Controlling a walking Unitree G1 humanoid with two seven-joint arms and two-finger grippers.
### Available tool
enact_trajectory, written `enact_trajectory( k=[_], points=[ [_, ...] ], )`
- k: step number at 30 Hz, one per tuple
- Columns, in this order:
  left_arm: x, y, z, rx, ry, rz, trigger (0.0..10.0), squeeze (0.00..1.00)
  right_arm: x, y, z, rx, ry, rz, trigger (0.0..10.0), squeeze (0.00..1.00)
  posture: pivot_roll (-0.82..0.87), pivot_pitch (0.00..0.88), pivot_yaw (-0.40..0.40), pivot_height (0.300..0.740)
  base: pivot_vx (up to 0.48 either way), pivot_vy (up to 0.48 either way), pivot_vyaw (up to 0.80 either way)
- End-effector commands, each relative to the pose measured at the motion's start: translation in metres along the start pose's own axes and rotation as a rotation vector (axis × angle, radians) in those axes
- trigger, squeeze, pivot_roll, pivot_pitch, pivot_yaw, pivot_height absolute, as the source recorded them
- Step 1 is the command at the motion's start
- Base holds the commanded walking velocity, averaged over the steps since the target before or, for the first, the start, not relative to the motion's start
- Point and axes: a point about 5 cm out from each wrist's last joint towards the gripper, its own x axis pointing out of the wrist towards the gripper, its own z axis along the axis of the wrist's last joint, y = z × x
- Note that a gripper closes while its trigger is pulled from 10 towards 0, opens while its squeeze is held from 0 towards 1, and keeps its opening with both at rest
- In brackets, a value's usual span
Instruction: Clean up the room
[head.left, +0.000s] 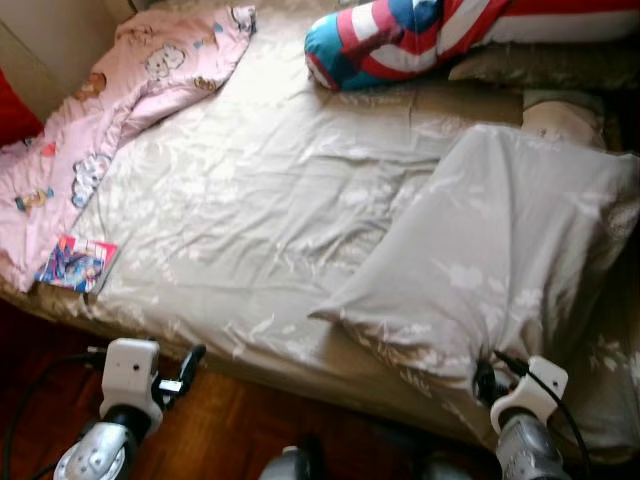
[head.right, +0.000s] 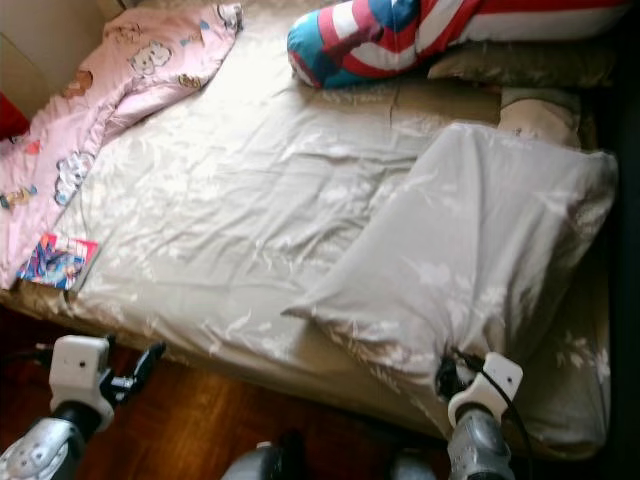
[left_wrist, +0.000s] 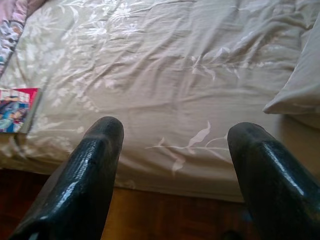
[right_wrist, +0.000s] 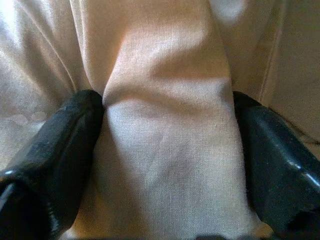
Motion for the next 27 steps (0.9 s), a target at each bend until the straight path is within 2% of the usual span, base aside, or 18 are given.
enact_trajectory(
  k=[1,13,14,27],
  points=[
    [-0.01,0.008,0.0,0.005,0.037,0.019,10.0,0.0,-0.011,0.006,-0.039,-0.002,0.161,0.019,10.0,0.0,0.19,0.446,0.288,0.74,0.0,0.0,0.0],
    [-0.008,-0.004,0.028,-0.041,-0.021,0.024,10.0,0.0,-0.006,0.009,-0.029,-0.054,0.153,0.04,10.0,0.0,0.2,0.488,0.27,0.74,0.0,0.0,0.0],
    [-0.009,-0.006,0.031,-0.048,-0.019,0.027,10.0,0.0,-0.006,0.009,-0.03,-0.067,0.159,0.039,0.0,0.0,0.21,0.489,0.26,0.74,0.0,0.0,0.0],
    [-0.012,-0.006,0.034,-0.076,-0.006,0.051,10.0,0.0,-0.011,0.012,-0.042,-0.092,0.197,0.063,0.0,0.0,0.21,0.492,0.244,0.74,0.0,0.0,0.0]
  ],
)
